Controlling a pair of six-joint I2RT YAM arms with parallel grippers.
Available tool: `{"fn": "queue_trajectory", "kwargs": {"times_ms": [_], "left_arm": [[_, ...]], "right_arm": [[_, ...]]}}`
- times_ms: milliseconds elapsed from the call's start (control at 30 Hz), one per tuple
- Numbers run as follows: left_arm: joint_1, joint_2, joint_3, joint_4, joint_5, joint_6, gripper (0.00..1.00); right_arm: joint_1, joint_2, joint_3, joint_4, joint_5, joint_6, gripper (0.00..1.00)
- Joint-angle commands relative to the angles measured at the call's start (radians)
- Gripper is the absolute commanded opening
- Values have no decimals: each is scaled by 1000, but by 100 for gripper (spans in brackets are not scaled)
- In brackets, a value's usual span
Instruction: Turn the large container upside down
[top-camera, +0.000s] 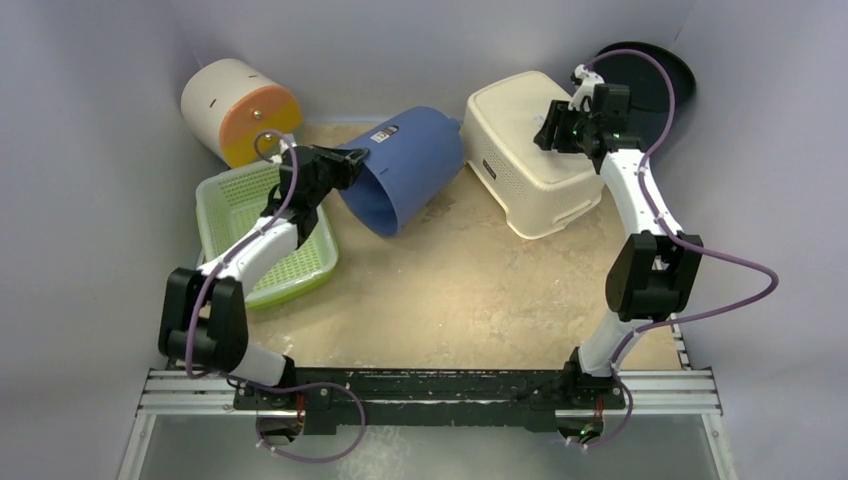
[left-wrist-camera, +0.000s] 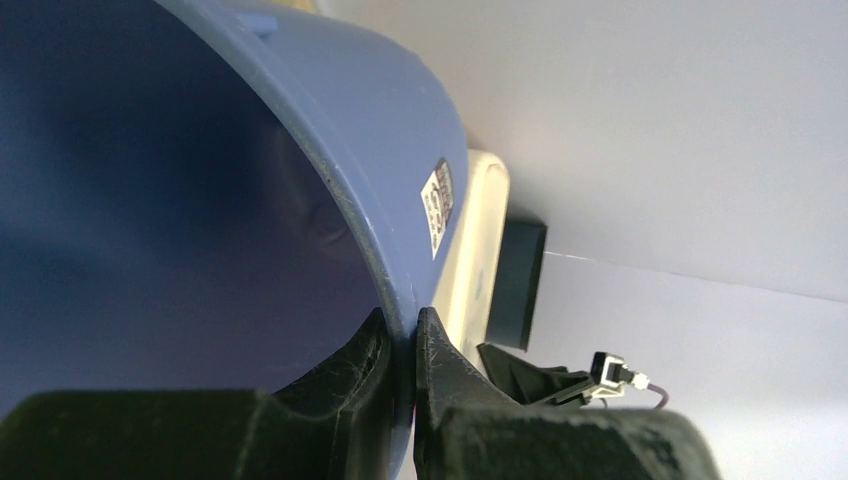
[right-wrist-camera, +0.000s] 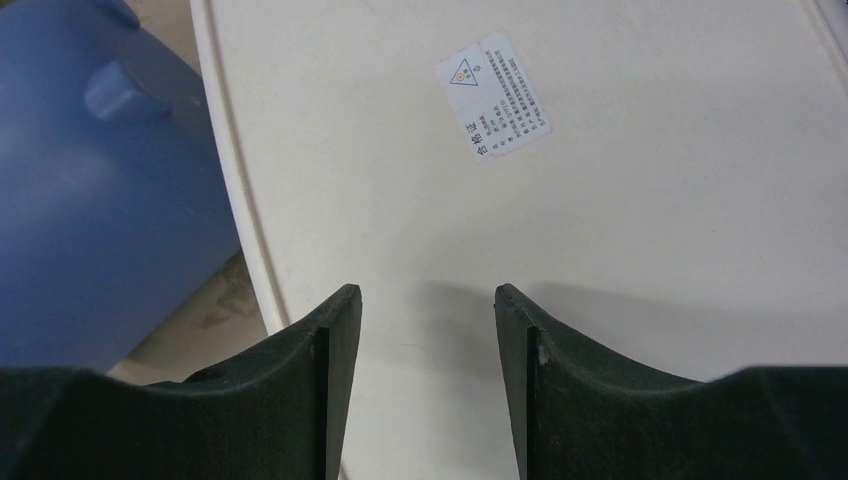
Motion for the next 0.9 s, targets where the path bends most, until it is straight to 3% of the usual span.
{"fn": "queue_trajectory", "kwargs": {"times_ms": [0, 233, 400, 467, 533, 633, 867], "left_arm": [[6, 118, 91, 379, 19, -68, 0], [8, 286, 177, 910, -11, -258, 0], [31, 392, 104, 1158, -52, -374, 0], [33, 416, 31, 1169, -56, -397, 0], [39, 400, -31, 1113, -36, -356, 0], [58, 325, -89, 901, 4, -253, 0], [101, 177, 44, 81, 20, 147, 0]], "right_arm": [[-4, -3, 56, -2, 6, -1, 55], [-4, 24, 89, -23, 12, -6, 55], [-3, 36, 94, -30, 16, -9, 55], [-4, 42, 94, -30, 16, -10, 55], [-4, 48, 99, -33, 17, -11, 55], [-3, 52, 99, -37, 24, -16, 55], [-3, 63, 82, -29, 8, -14, 55]]}}
